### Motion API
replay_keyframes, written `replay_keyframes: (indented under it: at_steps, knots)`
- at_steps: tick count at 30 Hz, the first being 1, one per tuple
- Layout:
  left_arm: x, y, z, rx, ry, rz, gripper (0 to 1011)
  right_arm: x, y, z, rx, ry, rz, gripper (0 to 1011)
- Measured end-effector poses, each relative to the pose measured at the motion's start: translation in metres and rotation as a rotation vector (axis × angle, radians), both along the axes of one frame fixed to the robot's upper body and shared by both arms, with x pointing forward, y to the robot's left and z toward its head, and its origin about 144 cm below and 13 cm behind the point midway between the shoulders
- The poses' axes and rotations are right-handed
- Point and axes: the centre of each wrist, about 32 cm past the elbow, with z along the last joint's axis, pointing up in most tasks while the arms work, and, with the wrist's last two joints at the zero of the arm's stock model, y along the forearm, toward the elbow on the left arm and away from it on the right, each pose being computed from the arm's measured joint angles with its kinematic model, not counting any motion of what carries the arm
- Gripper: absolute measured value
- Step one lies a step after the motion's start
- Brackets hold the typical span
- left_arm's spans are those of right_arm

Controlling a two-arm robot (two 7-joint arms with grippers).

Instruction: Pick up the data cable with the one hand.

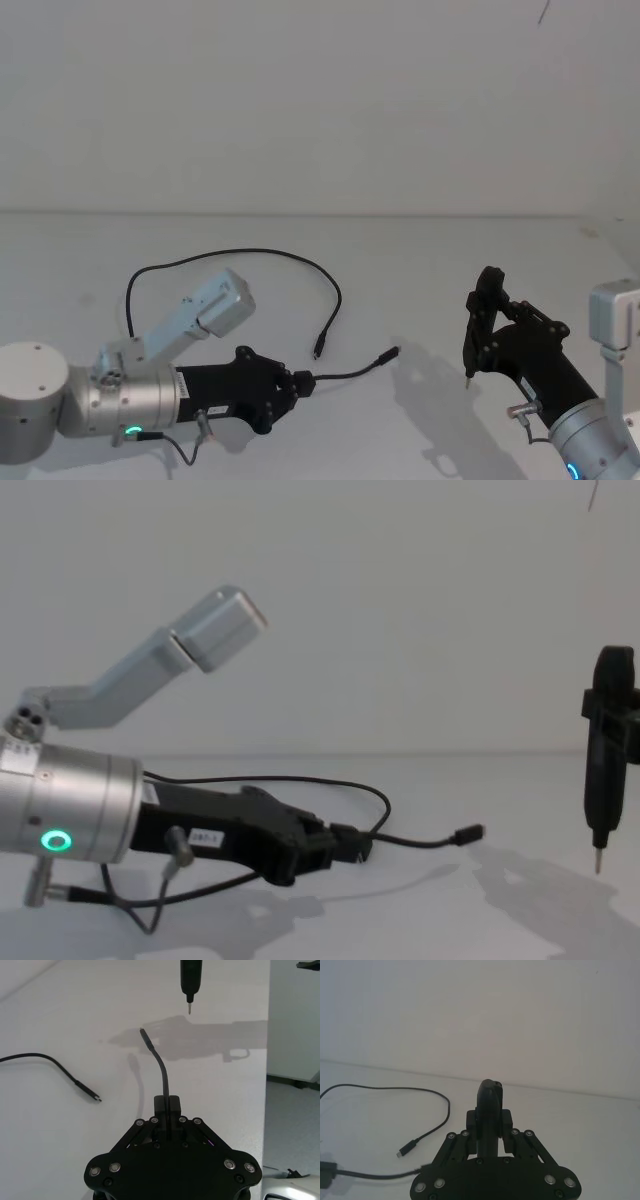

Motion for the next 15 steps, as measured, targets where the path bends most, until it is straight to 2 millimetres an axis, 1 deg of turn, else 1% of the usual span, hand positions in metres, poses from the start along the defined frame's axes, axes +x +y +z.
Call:
replay_keyframes:
  at_steps: [8, 15]
  knots:
    - [-0.011, 0.008, 0.011, -0.005, -0.028, 0.025, 40, 0.0, 0.0, 0.0, 0.005, -0.001, 0.0, 279]
    - [-0.018, 0.012, 0.016, -0.006, -0.043, 0.039, 40, 0.003, 0.005, 0.007, 0.058, -0.014, 0.008, 279]
